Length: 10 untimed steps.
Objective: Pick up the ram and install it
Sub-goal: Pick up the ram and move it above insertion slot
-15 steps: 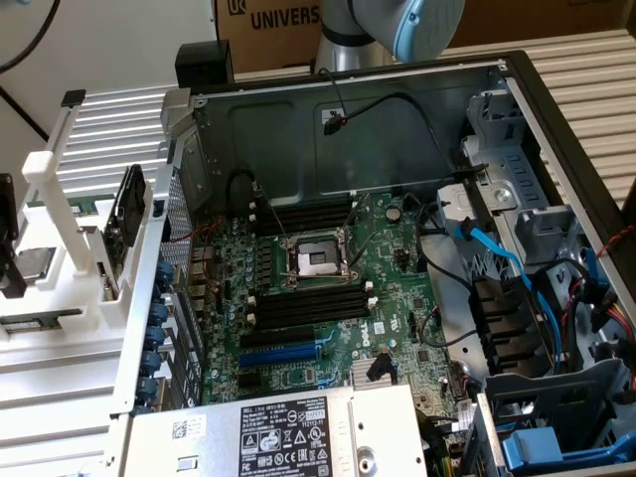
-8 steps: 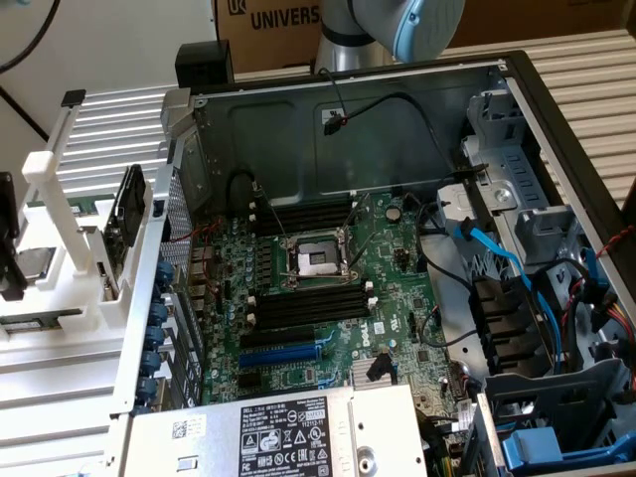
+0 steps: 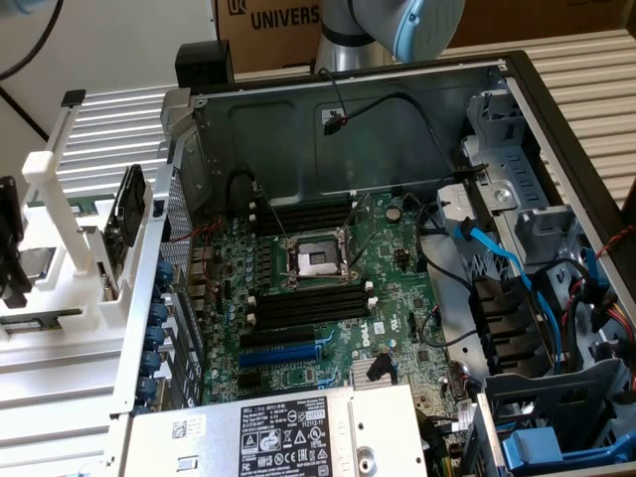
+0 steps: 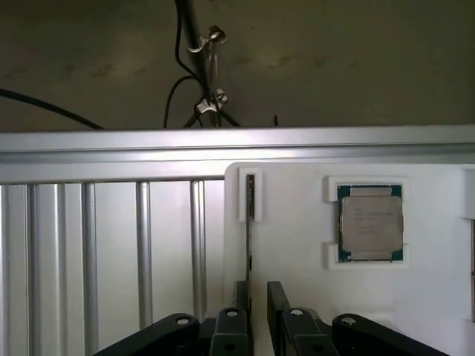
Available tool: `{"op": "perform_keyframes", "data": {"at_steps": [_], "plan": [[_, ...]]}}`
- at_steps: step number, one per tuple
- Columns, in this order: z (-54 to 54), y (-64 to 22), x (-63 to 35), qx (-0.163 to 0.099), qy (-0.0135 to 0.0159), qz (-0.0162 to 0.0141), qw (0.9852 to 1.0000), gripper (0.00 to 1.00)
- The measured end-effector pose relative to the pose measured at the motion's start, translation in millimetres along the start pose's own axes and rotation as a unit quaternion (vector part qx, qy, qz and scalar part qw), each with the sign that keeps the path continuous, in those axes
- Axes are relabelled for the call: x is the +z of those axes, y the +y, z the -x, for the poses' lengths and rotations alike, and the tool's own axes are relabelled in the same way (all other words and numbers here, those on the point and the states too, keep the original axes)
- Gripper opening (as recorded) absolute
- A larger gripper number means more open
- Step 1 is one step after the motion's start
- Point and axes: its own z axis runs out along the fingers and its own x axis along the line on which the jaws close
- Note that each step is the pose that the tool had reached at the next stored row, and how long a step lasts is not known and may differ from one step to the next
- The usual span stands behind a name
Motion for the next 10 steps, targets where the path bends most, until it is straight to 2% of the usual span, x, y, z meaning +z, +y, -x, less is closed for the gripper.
{"op": "perform_keyframes", "data": {"at_steps": [5, 10], "plan": [[-0.3, -0.3, 8.1, 0.0, -0.0004, -0.0002, 1.0, 0.24], [-1.0, -2.0, 10.9, 0.0, -0.0004, -0.0008, 1.0, 0.24]]}}
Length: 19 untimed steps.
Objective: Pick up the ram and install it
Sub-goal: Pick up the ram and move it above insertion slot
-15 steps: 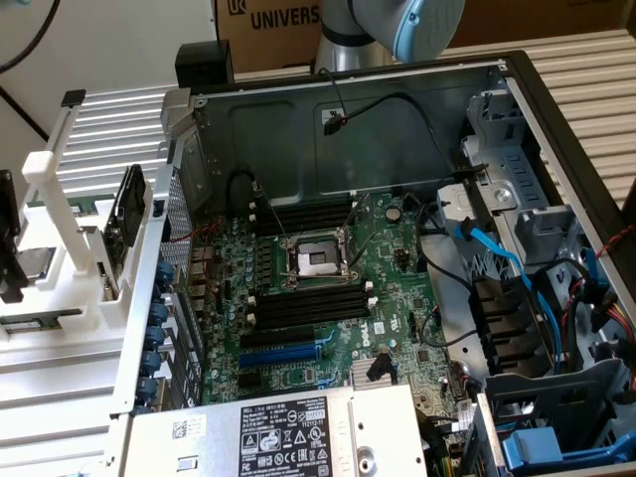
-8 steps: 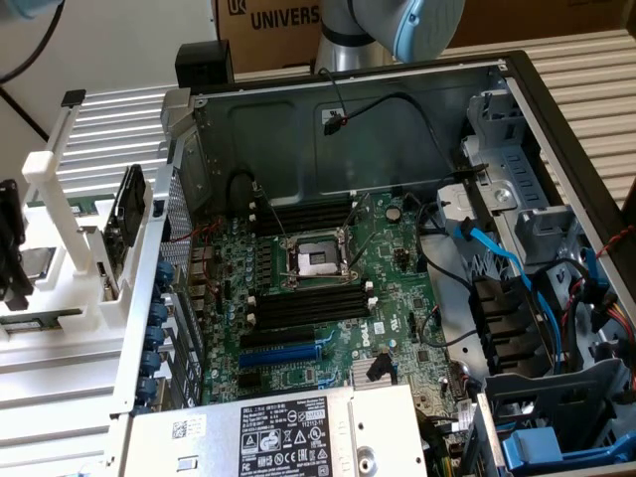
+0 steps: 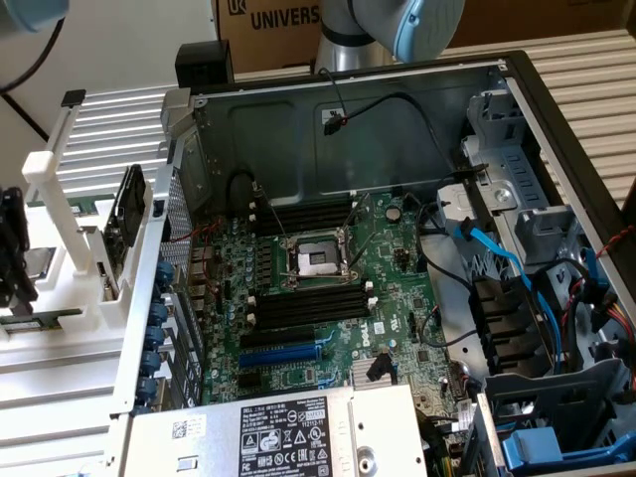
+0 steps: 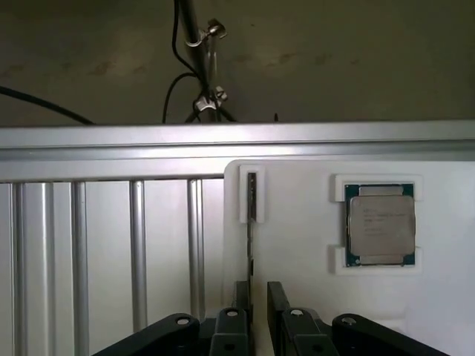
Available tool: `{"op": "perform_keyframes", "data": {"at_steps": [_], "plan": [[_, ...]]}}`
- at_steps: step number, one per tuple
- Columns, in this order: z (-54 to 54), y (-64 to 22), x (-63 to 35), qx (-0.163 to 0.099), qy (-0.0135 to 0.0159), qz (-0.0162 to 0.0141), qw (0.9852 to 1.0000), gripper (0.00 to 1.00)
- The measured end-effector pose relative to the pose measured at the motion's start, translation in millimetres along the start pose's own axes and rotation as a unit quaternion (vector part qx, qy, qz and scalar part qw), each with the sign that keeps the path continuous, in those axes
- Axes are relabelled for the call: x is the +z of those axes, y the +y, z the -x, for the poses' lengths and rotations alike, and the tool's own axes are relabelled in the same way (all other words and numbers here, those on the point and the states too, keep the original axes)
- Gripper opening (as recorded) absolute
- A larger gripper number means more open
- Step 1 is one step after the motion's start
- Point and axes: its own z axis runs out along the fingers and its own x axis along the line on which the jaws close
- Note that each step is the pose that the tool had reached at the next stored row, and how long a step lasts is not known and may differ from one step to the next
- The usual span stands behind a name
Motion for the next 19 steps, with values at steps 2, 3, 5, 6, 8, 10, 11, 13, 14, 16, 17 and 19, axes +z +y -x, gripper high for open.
{"op": "perform_keyframes", "data": {"at_steps": [2, 3, 5, 6, 8, 10, 11, 13, 14, 16, 17, 19], "plan": [[-0.8, -1.7, 0.6, 0.0, -0.0001, -0.0002, 1.0, 0.24], [-1.2, -2.3, 0.7, 0.0, -0.0001, -0.0003, 1.0, 0.24], [-2.1, -3.2, 0.7, 0.0, 0.0, -0.0003, 1.0, 0.24], [-2.6, -3.7, 0.8, 0.0, 0.0, -0.0004, 1.0, 0.24], [-3.4, -4.7, 1.1, 0.0, 0.0, -0.001, 1.0, 0.24], [-3.9, -5.5, 1.4, 0.0, -0.0001, -0.0022, 1.0, 0.24], [-4.1, -5.9, 1.8, 0.0, -0.0002, -0.0028, 1.0, 0.24], [-4.4, -6.9, 3.3, 0.0, -0.0003, -0.0052, 1.0, 0.24], [-4.5, -7.1, 3.9, 0.0, -0.0003, -0.0062, 1.0, 0.24], [-4.5, -7.7, 5.2, 0.0, -0.0004, -0.0077, 1.0, 0.24], [-4.5, -7.9, 5.8, 0.0, -0.0004, -0.0084, 1.0, 0.24], [-4.7, -8.2, 9.4, 0.0, -0.0004, -0.0099, 1.0, 0.24]]}}
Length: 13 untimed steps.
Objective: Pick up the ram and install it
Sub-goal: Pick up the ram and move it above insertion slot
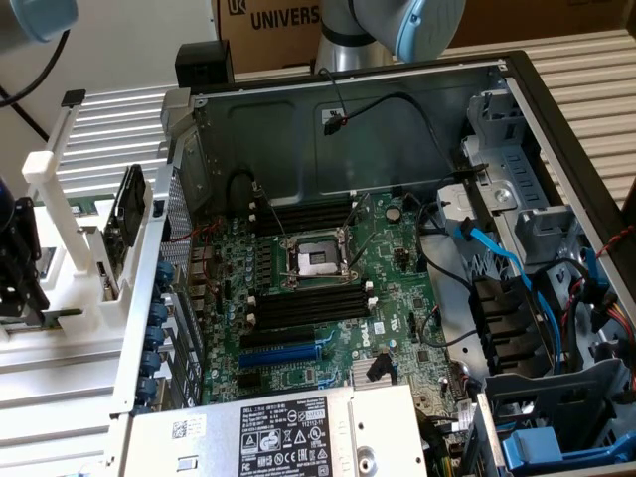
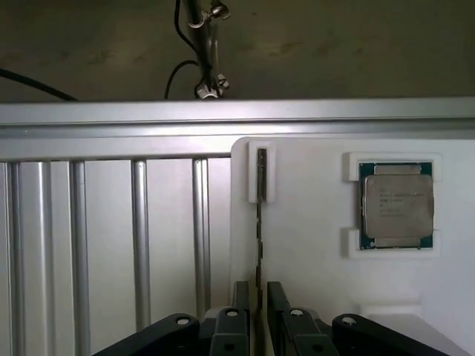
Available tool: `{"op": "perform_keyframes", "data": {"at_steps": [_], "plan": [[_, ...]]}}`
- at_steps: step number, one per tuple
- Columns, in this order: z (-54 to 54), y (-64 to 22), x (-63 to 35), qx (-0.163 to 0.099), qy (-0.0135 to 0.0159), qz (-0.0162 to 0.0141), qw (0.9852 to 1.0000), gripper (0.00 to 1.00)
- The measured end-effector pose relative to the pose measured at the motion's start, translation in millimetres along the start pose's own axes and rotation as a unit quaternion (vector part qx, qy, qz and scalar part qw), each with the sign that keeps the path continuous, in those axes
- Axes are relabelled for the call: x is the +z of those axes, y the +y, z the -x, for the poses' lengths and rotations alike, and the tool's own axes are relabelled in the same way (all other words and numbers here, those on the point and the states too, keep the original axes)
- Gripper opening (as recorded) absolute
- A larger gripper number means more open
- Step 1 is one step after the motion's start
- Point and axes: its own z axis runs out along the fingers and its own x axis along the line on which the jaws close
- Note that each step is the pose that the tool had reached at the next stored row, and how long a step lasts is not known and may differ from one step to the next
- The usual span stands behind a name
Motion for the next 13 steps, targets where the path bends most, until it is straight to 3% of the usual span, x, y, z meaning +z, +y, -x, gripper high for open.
{"op": "perform_keyframes", "data": {"at_steps": [13], "plan": [[0.5, 0.1, 4.2, 0.0, -0.0019, -0.001, 1.0, 0.24]]}}
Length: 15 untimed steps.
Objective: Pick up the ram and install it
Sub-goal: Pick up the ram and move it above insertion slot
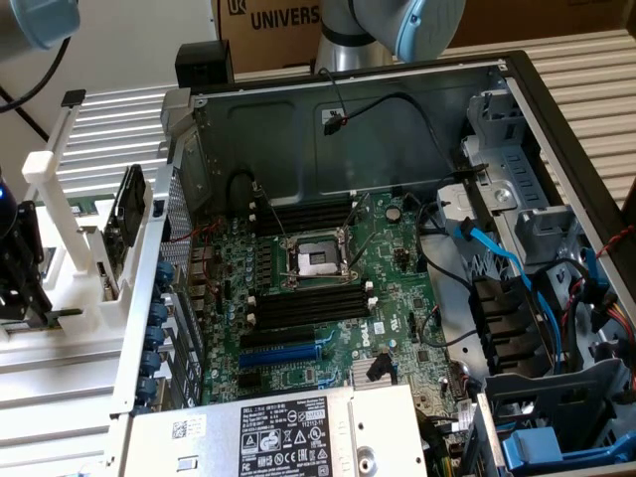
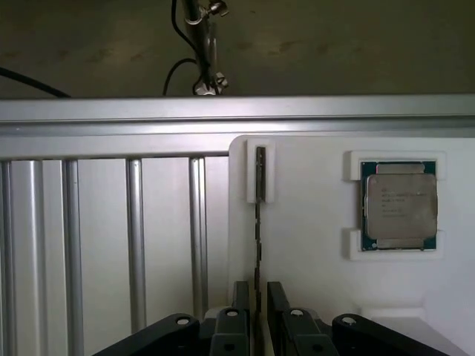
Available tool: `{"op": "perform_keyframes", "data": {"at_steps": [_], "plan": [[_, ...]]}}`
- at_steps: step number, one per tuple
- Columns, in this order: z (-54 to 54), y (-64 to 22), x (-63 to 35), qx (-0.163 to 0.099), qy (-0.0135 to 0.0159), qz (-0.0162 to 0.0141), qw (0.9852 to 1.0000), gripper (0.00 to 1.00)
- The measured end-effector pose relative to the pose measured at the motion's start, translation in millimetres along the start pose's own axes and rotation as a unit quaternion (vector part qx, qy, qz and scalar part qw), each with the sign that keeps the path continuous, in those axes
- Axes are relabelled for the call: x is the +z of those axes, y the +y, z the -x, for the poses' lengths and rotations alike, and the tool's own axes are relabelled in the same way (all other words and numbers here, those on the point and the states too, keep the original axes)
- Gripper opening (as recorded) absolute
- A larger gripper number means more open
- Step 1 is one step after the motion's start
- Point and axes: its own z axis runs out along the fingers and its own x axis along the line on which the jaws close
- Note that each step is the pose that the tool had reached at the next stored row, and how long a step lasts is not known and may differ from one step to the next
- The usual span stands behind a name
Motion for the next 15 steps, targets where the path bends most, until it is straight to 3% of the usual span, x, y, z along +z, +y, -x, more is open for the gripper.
{"op": "perform_keyframes", "data": {"at_steps": [10, 11, 15], "plan": [[0.0, 0.0, 0.0, 0.0, 0.0, 0.0, 1.0, 0.24], [0.0, 0.0, 0.0, 0.0, 0.0, 0.0, 1.0, 0.16], [0.0, 0.0, -0.1, 0.0, 0.0, 0.0, 1.0, 0.12]]}}
